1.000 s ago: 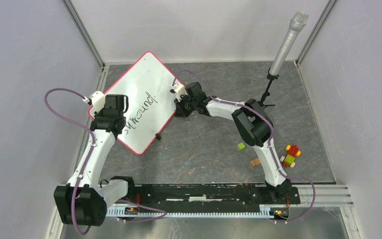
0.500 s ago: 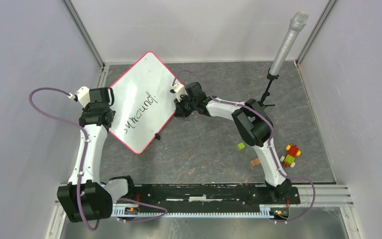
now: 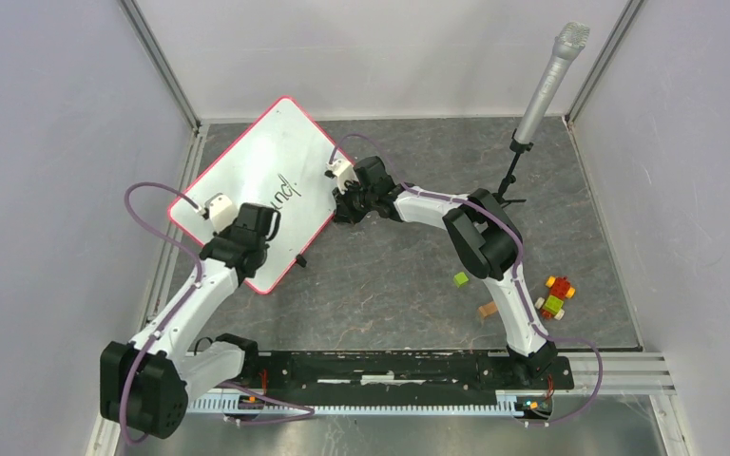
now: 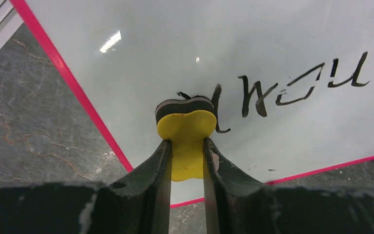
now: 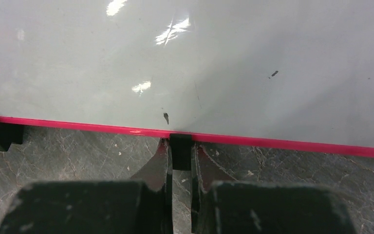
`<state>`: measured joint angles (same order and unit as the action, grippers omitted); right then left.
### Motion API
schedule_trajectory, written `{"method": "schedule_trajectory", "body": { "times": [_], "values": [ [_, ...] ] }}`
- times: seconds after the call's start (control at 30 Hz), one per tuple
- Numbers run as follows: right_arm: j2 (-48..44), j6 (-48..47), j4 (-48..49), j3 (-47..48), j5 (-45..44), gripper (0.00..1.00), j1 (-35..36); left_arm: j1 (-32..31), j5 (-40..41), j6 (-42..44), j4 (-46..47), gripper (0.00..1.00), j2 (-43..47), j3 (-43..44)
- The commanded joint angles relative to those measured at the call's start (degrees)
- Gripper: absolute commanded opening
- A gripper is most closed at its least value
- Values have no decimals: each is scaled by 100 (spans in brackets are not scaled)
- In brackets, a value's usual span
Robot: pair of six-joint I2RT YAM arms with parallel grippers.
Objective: Erase the whiteboard
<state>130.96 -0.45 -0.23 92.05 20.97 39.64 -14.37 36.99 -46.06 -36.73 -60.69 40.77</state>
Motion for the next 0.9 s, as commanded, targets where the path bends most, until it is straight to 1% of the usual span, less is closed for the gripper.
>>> {"method": "schedule_trajectory", "body": {
  "times": [0.0,0.13,0.27,0.33,0.43,0.53,0.6,0.73,0.87],
  "values": [
    [86,36,-265,-27,-294,0,-211,-405,114,-910,-133,25,-582,-374],
    [88,36,-276,-20,-282,0,-211,-439,274,-703,-193,25,-595,-121],
    [84,36,-271,-27,-285,0,-211,-373,888,-425,-470,25,-310,312],
    [79,36,-269,-28,-273,0,-211,-185,967,-251,-467,25,-138,477],
    [70,36,-265,-38,-263,0,-211,264,827,-35,-310,25,-13,660],
    [46,193,-216,-73,-230,0,-211,671,688,149,-154,25,-62,851],
    [44,189,-227,-73,-229,0,-211,786,694,278,-106,25,-177,1008],
    [35,177,-231,-68,-243,0,-211,678,427,325,-69,24,-411,1068],
    [35,176,-237,-78,-242,0,-211,208,492,1,-8,25,-628,717]
  ]
}}
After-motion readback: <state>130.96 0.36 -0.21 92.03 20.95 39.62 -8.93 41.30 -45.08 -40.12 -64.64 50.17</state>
